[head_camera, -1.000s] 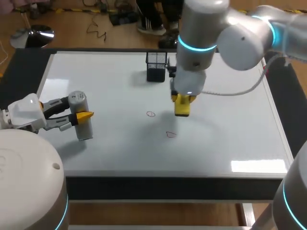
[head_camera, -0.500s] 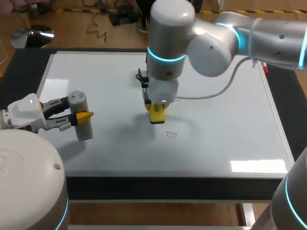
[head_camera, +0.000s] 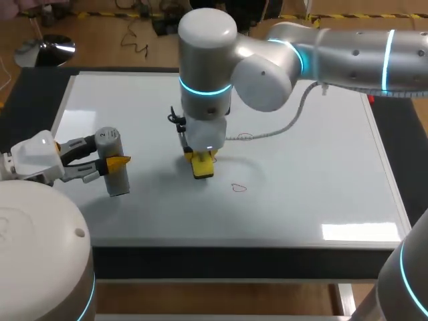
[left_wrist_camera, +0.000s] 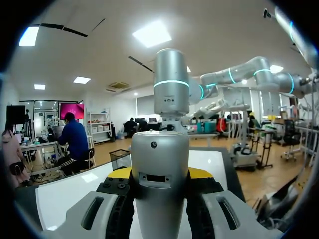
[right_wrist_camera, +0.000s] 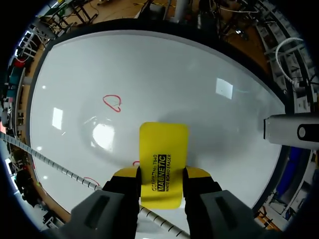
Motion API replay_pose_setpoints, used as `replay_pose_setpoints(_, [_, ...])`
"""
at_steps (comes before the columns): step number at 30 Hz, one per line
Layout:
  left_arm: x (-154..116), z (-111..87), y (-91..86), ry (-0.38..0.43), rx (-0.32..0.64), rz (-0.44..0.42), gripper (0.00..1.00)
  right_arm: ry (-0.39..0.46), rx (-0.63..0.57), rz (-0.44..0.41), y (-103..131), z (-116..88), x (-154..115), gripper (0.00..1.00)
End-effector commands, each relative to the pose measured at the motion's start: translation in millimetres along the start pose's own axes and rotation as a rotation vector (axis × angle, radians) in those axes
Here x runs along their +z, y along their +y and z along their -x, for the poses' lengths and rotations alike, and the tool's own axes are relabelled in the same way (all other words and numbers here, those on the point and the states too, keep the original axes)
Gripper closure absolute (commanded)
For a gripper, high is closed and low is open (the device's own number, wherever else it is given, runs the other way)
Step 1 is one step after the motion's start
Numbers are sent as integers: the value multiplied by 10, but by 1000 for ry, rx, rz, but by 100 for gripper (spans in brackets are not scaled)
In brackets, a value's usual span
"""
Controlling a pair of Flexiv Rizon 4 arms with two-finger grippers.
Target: Pick up the inspection probe, press it on each red-marked spot on the whiteboard one by one, put down the probe, pick up the eraser, and wipe off all the red marks.
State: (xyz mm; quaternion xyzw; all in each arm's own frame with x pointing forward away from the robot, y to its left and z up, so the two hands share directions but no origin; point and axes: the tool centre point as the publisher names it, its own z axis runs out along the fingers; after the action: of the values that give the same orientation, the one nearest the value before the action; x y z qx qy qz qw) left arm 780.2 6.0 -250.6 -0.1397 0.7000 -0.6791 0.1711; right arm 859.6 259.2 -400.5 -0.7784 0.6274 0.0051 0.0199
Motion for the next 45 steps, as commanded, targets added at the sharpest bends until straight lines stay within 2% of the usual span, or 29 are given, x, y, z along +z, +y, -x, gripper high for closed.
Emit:
replay_pose_setpoints(1, [1,-2,-1,-1,2,-3,100,-16,-5,15,-62,-31,29,100])
replay_pose_setpoints(21, [1,-2,-1,-1,2,-3,100,43,-18,54,-181,-140,248,100])
replay_pose_setpoints(37, [1,-2,-1,-1,2,-3,100,64,112,67,-282,-675,284,100])
replay_pose_setpoints(45, [1,-2,-1,-1,2,-3,100,57,134,49,-297,-795,95,100])
